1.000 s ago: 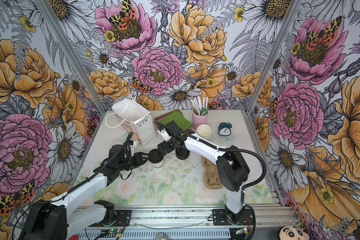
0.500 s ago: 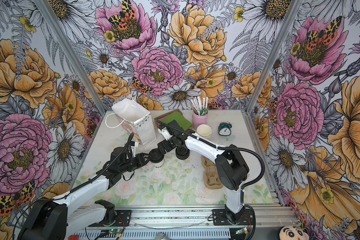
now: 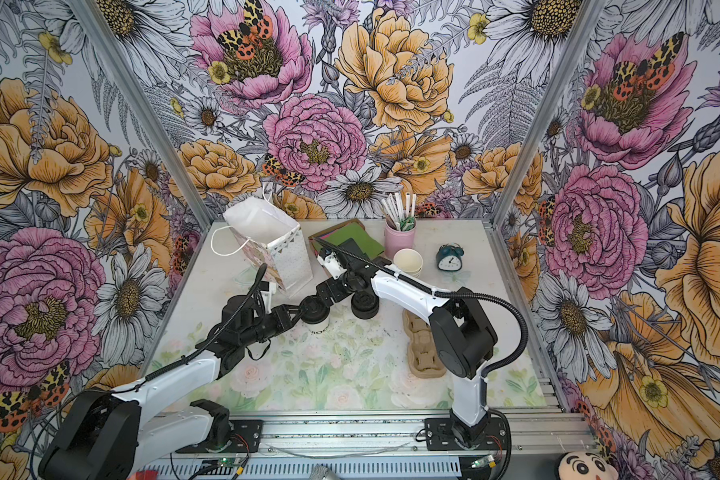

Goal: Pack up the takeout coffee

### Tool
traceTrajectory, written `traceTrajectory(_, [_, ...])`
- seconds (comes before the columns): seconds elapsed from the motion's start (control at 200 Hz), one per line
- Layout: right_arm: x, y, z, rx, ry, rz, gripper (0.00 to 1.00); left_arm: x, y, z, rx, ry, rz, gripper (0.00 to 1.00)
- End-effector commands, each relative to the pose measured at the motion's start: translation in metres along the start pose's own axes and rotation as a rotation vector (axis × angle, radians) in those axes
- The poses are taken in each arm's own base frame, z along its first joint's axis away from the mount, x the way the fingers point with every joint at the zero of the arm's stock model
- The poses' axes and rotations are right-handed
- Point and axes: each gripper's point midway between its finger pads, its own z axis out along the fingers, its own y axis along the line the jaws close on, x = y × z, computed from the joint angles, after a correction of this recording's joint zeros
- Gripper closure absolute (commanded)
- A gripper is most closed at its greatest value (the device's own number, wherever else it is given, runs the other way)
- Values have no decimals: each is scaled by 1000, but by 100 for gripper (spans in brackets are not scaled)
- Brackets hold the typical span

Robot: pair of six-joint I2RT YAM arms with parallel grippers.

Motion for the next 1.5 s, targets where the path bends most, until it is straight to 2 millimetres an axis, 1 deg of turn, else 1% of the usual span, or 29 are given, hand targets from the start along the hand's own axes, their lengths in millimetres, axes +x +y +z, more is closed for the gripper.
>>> traceTrajectory(0.0, [68,-30,31,95,225,37,8,70,74,-7,-262,200,-101,63])
traceTrajectory(0.13, [70,-30,32,94,231,41,8,70,74,-6,-260,204,-100,63])
traceTrajectory(0.23, [70,-29,31,91,230,41,8,65,65,-6,-236,195,-91,60])
traceTrajectory(0.31, [67,-27,30,83,223,41,8,54,53,-7,-214,174,-77,55])
traceTrajectory(0.39, [64,-27,28,83,214,38,8,38,36,-10,-185,141,-43,51])
traceTrajectory(0.565, [57,-25,24,79,197,31,7,-2,-7,-25,-124,49,53,30])
traceTrajectory(0.655, [52,-22,21,68,182,30,8,-16,-20,-35,-118,16,90,24])
traceTrajectory(0.695, [47,-20,19,63,170,29,8,-19,-24,-38,-114,11,98,20])
traceTrajectory(0.735, [40,-18,15,55,151,30,8,-21,-27,-41,-106,5,104,19])
traceTrajectory(0.835, [18,-7,-3,34,86,14,8,-22,-31,-46,-91,-7,122,18])
traceTrajectory(0.97, [-10,3,-37,40,-15,-6,7,-23,-29,-54,-93,-39,119,15])
traceTrajectory(1.021, [-16,7,-48,45,-42,-19,7,-26,-30,-57,-92,-61,109,14])
traceTrajectory(1.106, [-21,14,-60,59,-69,-45,6,-31,-34,-64,-88,-100,104,13])
traceTrajectory(1.206, [-19,24,-64,61,-75,-73,5,-35,-33,-72,-109,-127,105,9])
traceTrajectory(1.296, [-17,27,-65,66,-74,-78,5,-34,-35,-75,-102,-122,106,9])
traceTrajectory(1.401, [-12,30,-61,91,-60,-95,5,-33,-36,-77,-103,-117,104,9])
traceTrajectory(1.456, [-11,36,-58,95,-50,-111,5,-33,-34,-79,-114,-123,105,9])
traceTrajectory(1.496, [-11,36,-57,102,-44,-114,5,-33,-33,-81,-126,-127,104,8])
